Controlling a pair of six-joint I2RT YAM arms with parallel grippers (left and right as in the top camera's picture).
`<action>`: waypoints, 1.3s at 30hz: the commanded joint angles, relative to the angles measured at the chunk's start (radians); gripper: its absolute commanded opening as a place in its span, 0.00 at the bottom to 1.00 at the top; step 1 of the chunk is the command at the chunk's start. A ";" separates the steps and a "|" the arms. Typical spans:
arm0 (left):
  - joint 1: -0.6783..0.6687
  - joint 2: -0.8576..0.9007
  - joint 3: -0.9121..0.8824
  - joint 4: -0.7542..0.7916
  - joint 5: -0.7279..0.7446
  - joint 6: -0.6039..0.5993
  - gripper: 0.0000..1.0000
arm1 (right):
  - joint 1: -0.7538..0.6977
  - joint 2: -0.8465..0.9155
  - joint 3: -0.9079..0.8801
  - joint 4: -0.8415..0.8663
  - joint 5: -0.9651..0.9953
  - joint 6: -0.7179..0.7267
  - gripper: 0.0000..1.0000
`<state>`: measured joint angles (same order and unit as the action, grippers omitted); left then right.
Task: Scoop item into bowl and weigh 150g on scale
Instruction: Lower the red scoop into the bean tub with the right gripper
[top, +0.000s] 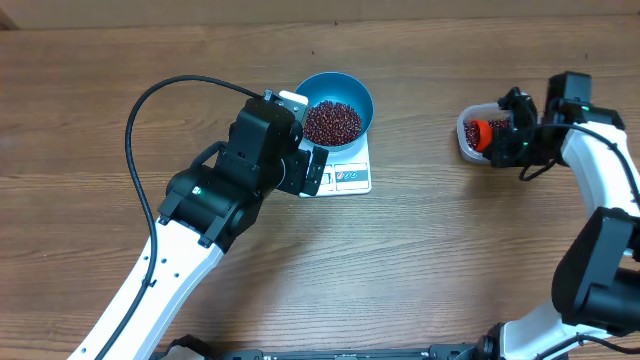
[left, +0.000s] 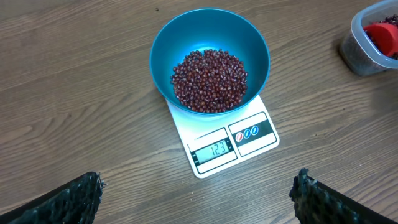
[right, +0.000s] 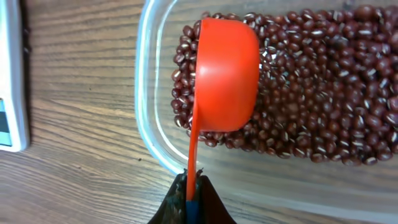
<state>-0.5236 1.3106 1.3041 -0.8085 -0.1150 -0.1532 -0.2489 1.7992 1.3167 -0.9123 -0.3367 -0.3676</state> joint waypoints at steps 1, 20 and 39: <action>0.002 -0.014 0.020 0.001 0.008 0.018 1.00 | -0.047 0.006 0.011 0.001 -0.133 0.002 0.04; 0.002 -0.014 0.020 0.001 0.008 0.018 0.99 | -0.195 0.006 0.011 -0.014 -0.365 0.001 0.04; 0.002 -0.014 0.020 0.001 0.008 0.018 1.00 | -0.283 0.006 0.011 -0.140 -0.766 0.002 0.04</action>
<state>-0.5236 1.3106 1.3041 -0.8085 -0.1150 -0.1532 -0.5304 1.8004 1.3167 -1.0332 -0.9142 -0.3668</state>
